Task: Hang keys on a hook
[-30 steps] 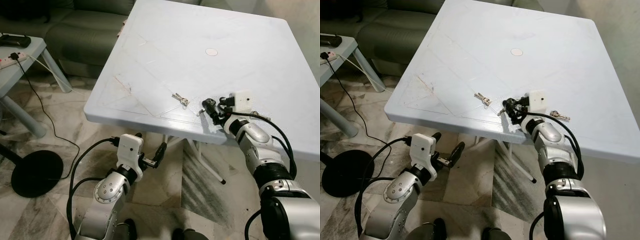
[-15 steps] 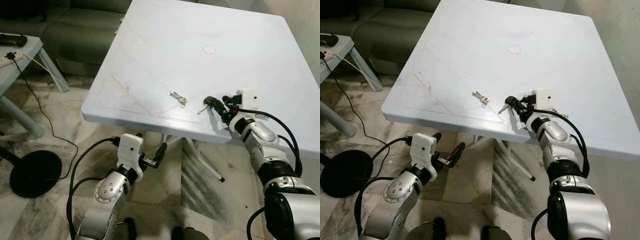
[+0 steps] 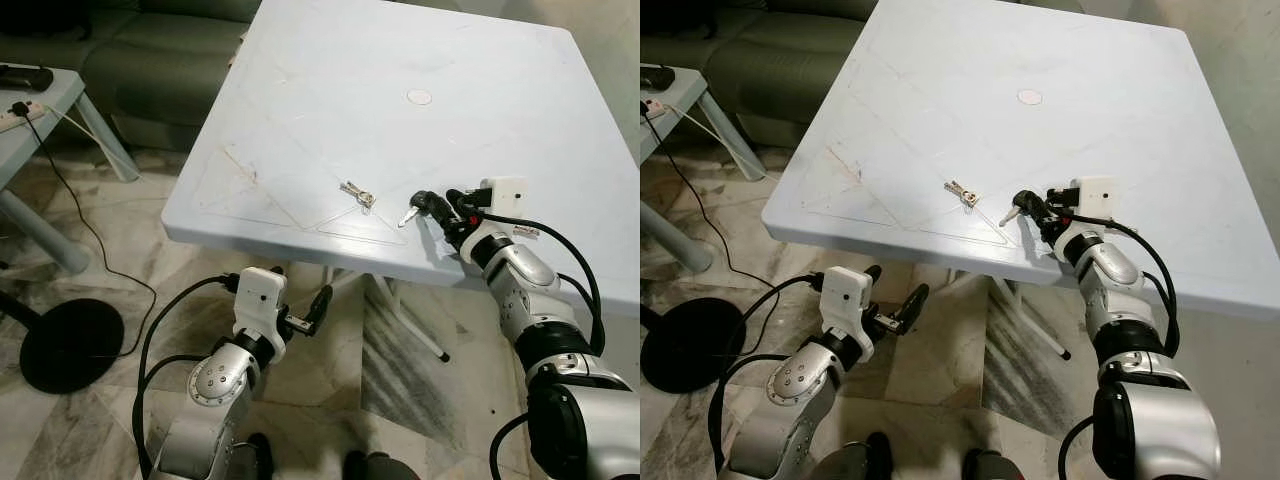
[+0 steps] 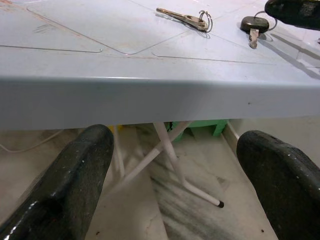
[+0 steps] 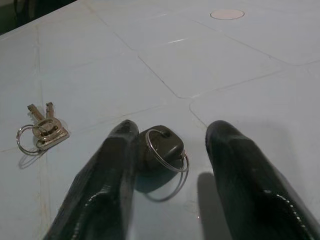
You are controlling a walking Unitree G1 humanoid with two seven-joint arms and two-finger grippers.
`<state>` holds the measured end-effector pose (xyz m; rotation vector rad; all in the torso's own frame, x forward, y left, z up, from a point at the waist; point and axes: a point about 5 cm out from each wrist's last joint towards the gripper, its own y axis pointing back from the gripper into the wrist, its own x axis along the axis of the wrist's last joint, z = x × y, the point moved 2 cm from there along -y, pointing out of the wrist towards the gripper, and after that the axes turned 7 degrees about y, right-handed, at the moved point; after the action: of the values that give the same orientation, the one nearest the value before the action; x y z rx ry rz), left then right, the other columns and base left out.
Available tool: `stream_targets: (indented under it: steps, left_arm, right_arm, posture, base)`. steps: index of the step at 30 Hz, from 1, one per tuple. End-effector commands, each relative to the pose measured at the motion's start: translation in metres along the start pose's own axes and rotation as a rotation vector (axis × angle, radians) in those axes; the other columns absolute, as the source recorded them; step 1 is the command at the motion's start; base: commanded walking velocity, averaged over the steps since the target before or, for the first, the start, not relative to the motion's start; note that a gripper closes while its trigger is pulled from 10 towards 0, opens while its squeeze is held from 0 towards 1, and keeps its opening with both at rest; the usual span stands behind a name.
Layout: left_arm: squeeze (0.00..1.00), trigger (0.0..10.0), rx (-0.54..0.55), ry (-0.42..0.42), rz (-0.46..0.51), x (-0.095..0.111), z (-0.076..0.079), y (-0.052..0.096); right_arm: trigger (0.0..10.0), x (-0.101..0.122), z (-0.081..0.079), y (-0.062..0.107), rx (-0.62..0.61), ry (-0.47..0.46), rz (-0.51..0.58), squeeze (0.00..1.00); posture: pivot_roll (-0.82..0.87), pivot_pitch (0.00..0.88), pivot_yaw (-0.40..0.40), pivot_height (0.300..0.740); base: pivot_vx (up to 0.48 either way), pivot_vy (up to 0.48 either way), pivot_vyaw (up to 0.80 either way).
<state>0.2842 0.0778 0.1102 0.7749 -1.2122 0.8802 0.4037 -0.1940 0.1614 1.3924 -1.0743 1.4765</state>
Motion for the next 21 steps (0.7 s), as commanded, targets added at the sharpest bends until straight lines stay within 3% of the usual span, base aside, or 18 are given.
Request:
stream_targets:
  steps: [1,21]
  left_arm:
    - [0.00,10.0,-0.005,-0.003,-0.005,0.0000,0.0021,0.0019]
    - [0.00,10.0,-0.002,0.001,-0.002,0.0000,0.0033,0.0022]
  right_arm:
    - [10.0,-0.0018,0.0011,0.0005,-0.001,0.002,-0.009,0.00]
    - [10.0,-0.0079,-0.0023,0.0007,0.037,0.079,-0.063,0.00]
  posture:
    - [0.04,0.236,-0.057,0.740]
    - [0.04,0.239,-0.062,0.740]
  base:
    - [0.000,0.000,0.00]
    - [0.000,0.000,0.00]
